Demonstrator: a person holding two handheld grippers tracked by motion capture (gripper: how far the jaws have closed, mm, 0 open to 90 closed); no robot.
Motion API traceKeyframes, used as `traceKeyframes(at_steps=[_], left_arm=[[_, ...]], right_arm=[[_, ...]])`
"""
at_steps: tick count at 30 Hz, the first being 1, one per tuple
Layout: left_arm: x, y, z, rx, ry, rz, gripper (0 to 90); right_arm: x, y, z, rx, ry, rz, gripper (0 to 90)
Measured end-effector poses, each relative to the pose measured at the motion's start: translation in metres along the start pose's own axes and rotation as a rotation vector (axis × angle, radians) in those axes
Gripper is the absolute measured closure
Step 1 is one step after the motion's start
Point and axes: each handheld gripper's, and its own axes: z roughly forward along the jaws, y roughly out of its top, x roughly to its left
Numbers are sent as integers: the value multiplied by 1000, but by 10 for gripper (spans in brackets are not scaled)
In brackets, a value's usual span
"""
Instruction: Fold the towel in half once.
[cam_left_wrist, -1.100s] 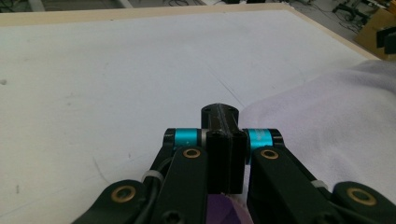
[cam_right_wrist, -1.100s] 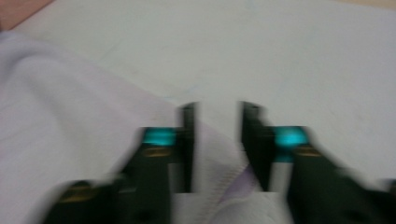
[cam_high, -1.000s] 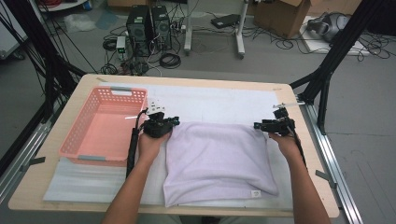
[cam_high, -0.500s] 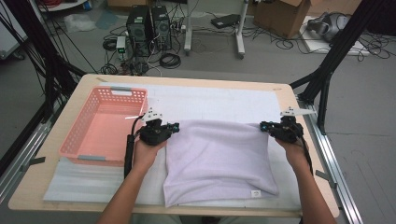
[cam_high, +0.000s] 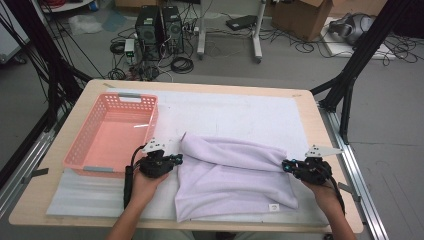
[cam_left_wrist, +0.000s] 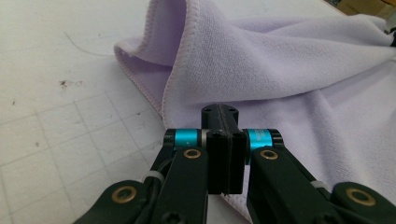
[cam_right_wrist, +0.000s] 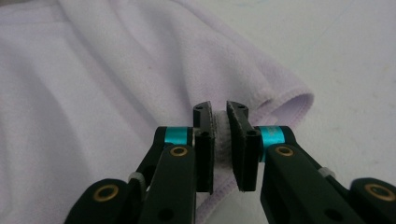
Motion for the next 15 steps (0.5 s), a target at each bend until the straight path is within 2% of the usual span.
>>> traceKeyframes(at_steps=[1,2,3,4,6,8,12,15], left_arm=[[-1,1,-1,-14,7,3,889],[-1,4,-1,-29,13,-9,808],[-1,6,-1,-41,12,-15,709],[-1,10,-1,-61,12,-20,649],[-2,19,-2,-97,14,-21,571],[-1,30,0,-99,10,-23,510],[2,52,12,-83,29,-25,501],[6,63,24,-70,31,-35,495]], right_arm=[[0,-1,1,0,2,7,748],[-1,-1,1,-7,-1,9,698],[-2,-1,0,-18,-2,20,681],[-2,0,-1,-30,2,27,670],[-3,3,-6,-69,2,43,634],[-5,7,-12,-114,-7,59,613],[-9,23,-17,-162,-53,65,566],[-10,36,-9,-127,-83,31,542]])
